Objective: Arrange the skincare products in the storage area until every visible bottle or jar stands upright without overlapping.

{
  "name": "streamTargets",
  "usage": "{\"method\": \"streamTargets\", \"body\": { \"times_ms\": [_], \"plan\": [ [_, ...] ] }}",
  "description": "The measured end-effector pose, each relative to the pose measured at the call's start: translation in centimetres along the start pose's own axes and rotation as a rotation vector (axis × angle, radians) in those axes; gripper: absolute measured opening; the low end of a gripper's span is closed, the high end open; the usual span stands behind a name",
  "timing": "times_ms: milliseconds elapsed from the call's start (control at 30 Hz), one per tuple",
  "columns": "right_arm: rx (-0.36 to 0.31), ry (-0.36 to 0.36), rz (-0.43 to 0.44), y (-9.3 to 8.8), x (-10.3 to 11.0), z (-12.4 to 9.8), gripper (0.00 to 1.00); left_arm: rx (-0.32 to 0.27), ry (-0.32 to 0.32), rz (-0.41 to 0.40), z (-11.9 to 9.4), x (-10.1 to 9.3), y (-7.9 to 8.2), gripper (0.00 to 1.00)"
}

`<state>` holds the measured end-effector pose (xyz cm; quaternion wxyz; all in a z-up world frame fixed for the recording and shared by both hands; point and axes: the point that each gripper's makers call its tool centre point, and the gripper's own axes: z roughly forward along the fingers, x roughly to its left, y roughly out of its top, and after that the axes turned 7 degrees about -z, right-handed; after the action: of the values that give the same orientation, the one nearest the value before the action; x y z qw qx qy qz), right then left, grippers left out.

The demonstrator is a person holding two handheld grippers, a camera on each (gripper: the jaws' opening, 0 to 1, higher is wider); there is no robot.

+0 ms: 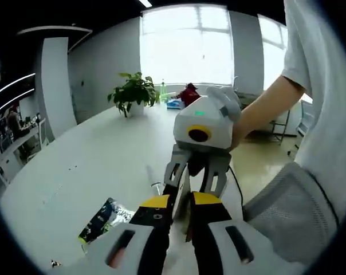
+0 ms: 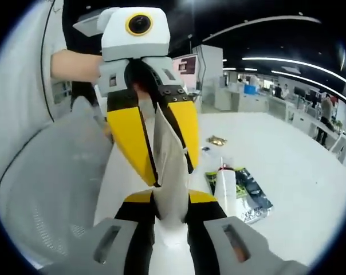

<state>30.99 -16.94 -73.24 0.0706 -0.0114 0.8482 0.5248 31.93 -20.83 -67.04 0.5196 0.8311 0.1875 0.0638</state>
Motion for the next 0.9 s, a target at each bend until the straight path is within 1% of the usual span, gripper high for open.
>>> {"method": "streamTargets", "body": {
  "times_ms": [167,300,700,800,900],
  "plan": [
    [0.007,0.003,-0.006,-0.1,-1.0,0.1,0.2,-0.006,0.003,-0.031,0.4,0.9,0.2,0.15],
    [0.004,0.008,0.001,-0.1,-1.3,0.2,0.21,-0.017,-0.001,-0.051,0.2,1.4,0.3,0.15],
    [0.015,-0.018,0.046,-0.2,-1.3,0.1,0.22,-0.022,-0.004,-0.059,0.3,1.2,0.3,0.16],
    [0.031,-0.017,0.056,-0.3,-1.3,0.1,0.23,-0.025,-0.013,-0.073,0.4,1.1,0.3,0.16],
    [0.059,-0.013,0.06,-0.8,-0.9,0.2,0.25,-0.024,-0.011,-0.074,0.4,1.1,0.2,0.19]
  ]
}}
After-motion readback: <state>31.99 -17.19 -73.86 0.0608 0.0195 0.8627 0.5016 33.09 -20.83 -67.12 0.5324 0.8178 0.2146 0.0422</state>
